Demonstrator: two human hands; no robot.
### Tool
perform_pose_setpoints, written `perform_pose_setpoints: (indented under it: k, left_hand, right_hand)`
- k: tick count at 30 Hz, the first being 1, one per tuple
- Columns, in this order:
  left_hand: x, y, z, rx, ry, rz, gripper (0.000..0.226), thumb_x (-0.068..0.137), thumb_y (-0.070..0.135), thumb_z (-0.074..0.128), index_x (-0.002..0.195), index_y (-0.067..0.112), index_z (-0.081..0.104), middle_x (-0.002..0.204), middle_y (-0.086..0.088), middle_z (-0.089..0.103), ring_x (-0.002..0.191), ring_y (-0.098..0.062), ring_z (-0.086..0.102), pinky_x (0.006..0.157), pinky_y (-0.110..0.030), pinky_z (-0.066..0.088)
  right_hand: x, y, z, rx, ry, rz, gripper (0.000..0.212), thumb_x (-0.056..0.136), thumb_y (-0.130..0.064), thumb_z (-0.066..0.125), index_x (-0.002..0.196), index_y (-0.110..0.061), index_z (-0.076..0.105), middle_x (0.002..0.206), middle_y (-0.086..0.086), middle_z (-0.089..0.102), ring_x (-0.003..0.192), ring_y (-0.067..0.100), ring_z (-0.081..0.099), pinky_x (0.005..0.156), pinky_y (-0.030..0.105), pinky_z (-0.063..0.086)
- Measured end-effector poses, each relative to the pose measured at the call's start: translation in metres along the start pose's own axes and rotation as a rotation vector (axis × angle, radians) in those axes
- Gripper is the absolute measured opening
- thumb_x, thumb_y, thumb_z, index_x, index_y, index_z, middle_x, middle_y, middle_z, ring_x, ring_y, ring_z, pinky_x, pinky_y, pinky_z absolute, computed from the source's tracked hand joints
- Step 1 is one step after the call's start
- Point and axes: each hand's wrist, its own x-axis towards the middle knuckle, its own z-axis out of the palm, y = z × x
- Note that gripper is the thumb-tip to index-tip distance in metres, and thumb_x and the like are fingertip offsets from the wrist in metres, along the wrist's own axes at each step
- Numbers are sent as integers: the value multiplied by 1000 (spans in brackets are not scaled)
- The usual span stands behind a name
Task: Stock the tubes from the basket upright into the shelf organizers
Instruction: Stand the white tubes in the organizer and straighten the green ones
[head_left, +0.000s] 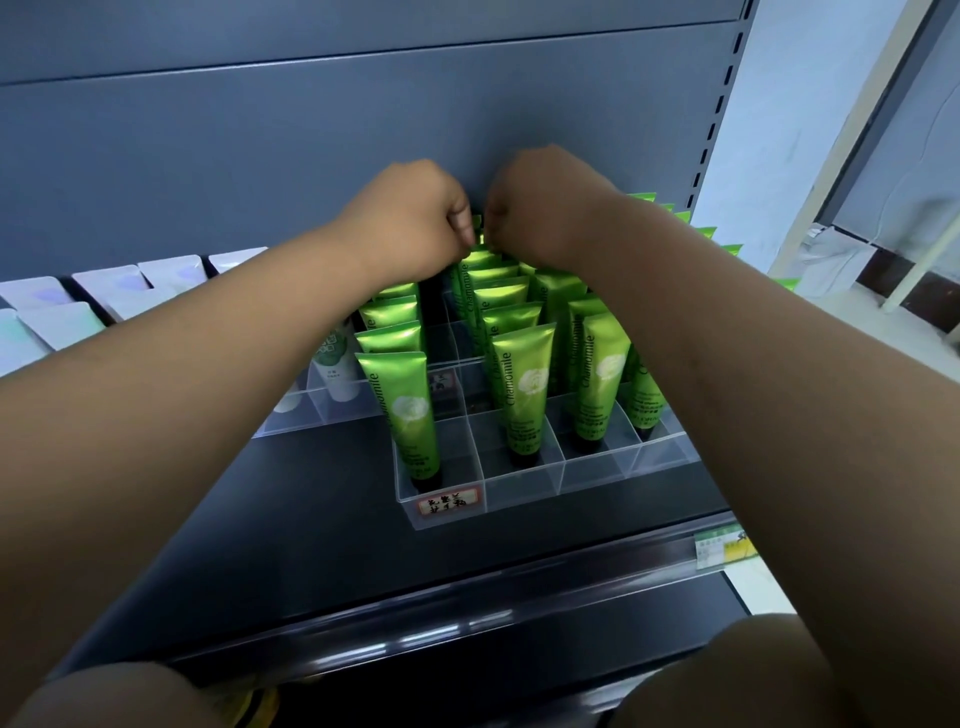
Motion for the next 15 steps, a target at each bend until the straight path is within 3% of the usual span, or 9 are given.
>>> perform_pose_setpoints:
  k: [8, 15]
  left_hand:
    - [-4, 5, 1, -58, 5, -4, 17, 86, 8, 68, 94, 17, 80, 96, -5, 76, 97, -25, 70, 86, -29, 51]
    - [-6, -1, 2, -96, 6, -47, 13, 88, 12, 70, 93, 21, 79, 81, 1, 67, 94, -24, 69, 86, -28, 51]
  right_hand:
    - [-1, 2, -1, -20, -23, 18, 24, 88, -17, 57, 99, -16, 78, 104, 10, 72, 103, 34, 65, 83, 36, 53]
    - [-4, 4, -2, 29, -31, 48, 26, 89, -22, 56, 101, -18, 78, 106, 8, 72, 105, 32, 65, 90, 39, 54]
